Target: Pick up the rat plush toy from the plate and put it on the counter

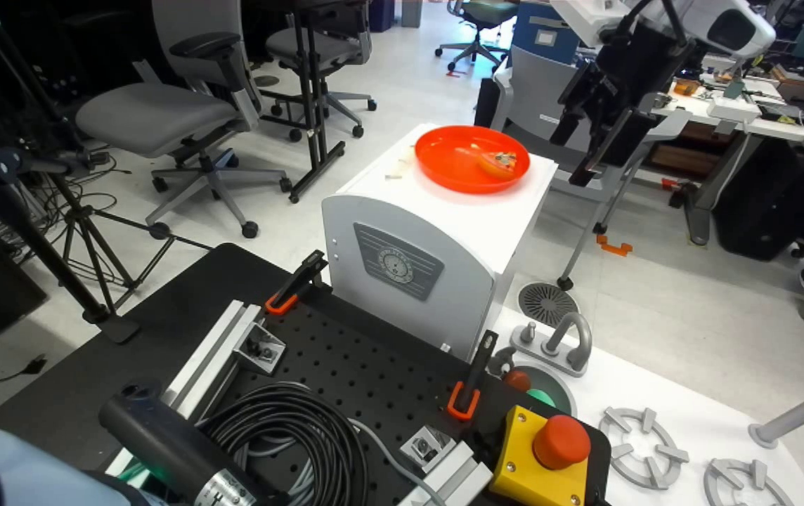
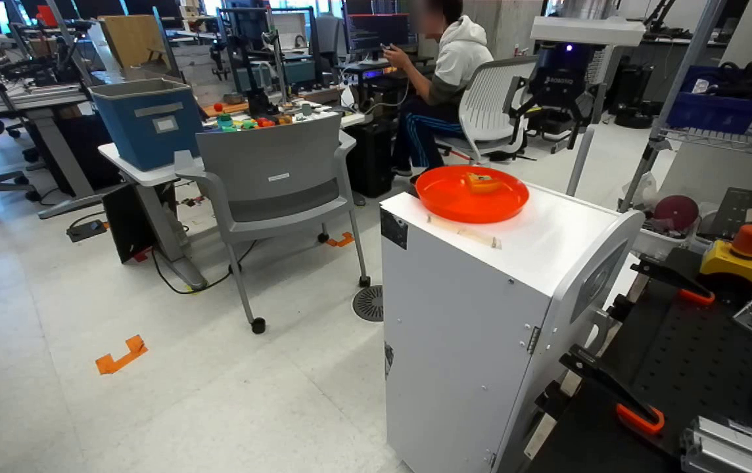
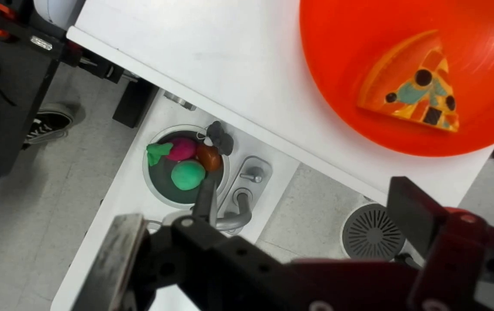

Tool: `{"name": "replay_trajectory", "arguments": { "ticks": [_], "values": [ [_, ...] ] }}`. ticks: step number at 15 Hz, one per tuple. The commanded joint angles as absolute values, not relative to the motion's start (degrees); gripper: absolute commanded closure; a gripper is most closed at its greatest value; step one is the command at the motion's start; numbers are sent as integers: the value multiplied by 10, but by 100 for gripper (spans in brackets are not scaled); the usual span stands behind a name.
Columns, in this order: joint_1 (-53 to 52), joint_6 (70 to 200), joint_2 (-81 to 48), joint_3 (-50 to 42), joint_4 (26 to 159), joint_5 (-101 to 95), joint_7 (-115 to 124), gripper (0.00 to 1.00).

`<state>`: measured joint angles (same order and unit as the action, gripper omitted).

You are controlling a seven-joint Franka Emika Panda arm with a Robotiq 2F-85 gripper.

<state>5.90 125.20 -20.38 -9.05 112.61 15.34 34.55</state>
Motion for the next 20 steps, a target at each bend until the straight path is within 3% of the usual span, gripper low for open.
{"name": "replay_trajectory", "arguments": {
  "ticks": [1,10,20],
  "values": [
    [56,1270,-181,-90,1149,162,349,0],
    [38,1267,-152,-82,1164,134,339,0],
    [-16,1324,-89,-61,1225,-50,283,0]
  ]
}}
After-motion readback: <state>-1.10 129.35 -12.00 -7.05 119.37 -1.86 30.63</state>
